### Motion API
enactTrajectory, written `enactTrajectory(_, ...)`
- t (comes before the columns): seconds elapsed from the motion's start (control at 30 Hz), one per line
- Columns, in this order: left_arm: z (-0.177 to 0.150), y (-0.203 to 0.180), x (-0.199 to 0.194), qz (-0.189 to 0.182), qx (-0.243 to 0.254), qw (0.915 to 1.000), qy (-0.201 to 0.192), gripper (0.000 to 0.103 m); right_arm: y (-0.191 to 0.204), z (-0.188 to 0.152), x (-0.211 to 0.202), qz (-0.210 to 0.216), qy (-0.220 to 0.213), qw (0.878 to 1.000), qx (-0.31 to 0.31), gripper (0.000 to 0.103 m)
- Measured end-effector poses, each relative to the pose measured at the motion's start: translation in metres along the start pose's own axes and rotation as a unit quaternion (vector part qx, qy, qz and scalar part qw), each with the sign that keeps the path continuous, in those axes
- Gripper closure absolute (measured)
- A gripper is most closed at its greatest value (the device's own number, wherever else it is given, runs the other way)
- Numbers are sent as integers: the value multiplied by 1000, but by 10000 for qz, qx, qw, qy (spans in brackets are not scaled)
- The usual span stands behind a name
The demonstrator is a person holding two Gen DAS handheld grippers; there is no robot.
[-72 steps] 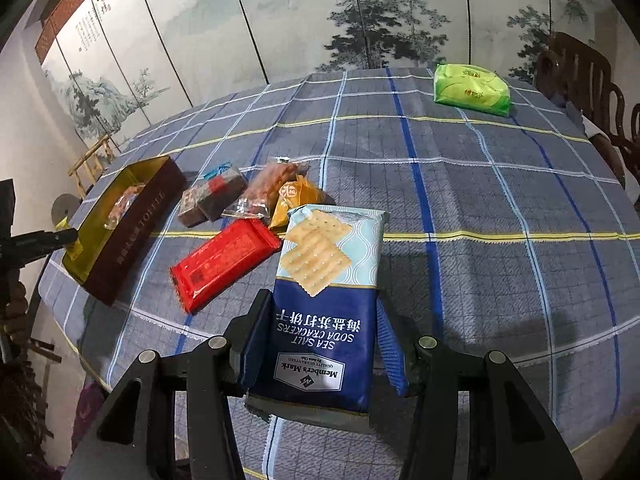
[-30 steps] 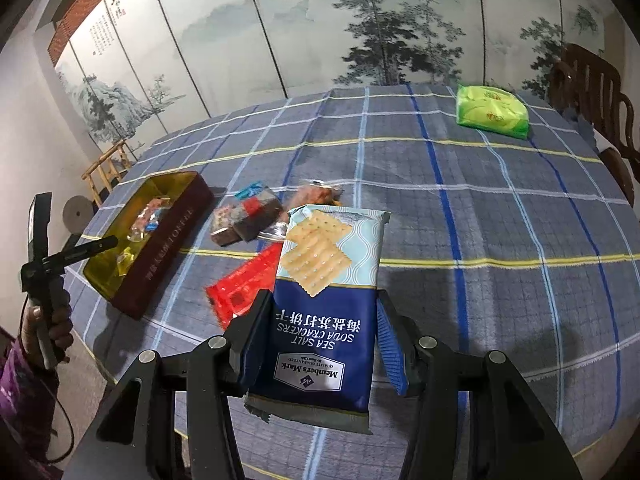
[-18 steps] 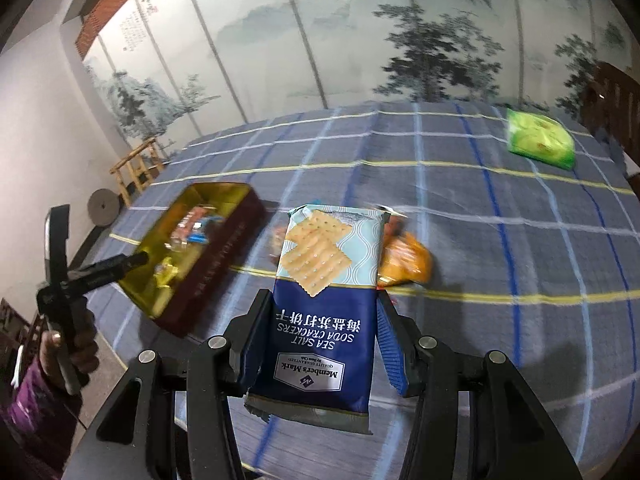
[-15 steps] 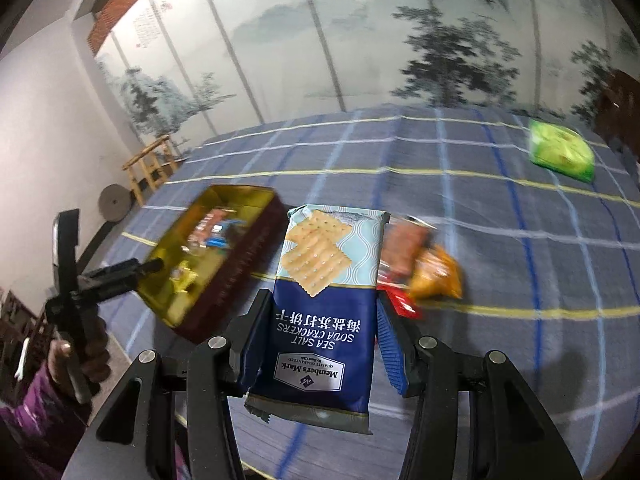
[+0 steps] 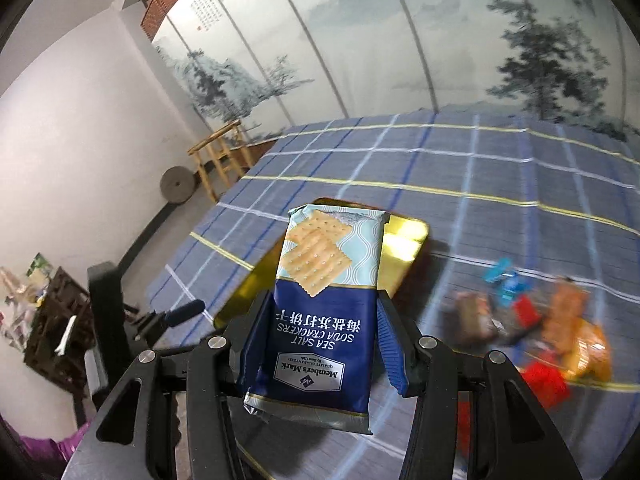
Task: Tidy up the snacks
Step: 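Carry the blue soda cracker pack into the tin with the right gripper and release, then grasp the red wrapped pack with the left gripper while the right gripper grasps the orange pack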
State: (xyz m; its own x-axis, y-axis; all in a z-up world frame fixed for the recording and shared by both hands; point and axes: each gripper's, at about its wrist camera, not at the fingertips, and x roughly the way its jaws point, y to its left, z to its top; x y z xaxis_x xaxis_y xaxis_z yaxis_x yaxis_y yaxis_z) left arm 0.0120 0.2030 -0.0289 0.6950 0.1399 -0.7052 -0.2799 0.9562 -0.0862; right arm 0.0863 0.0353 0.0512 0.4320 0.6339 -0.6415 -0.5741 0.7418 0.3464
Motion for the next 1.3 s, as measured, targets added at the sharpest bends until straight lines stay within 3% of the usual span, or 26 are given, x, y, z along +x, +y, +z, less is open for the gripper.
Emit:
enactTrajectory(0.2,-2,16,0,103,-99,9999,25,14,11,14,52,74,281,9996,14,52)
enactTrajectory(0.53,-4,40,-2,246,-412,9988,26,2,10,10,105,-210,672,9975,54,52)
enactTrajectory(0.63,-3,49,2,119,-599,9979,208,2,6,8,114,-254,756,9967,130,52)
enactTrajectory(0.7,-5,53,0,63,-686,9975,126,2,4,7,118,-273,786,9964,161,52)
enactTrajectory(0.87,-8,52,-4,185,-530,9984,-71,2,5,5,129,-289,890,9955,164,52)
enactTrajectory(1.3,-11,50,-4,268,-442,9987,-45,2,12,4,138,-216,878,9957,180,51)
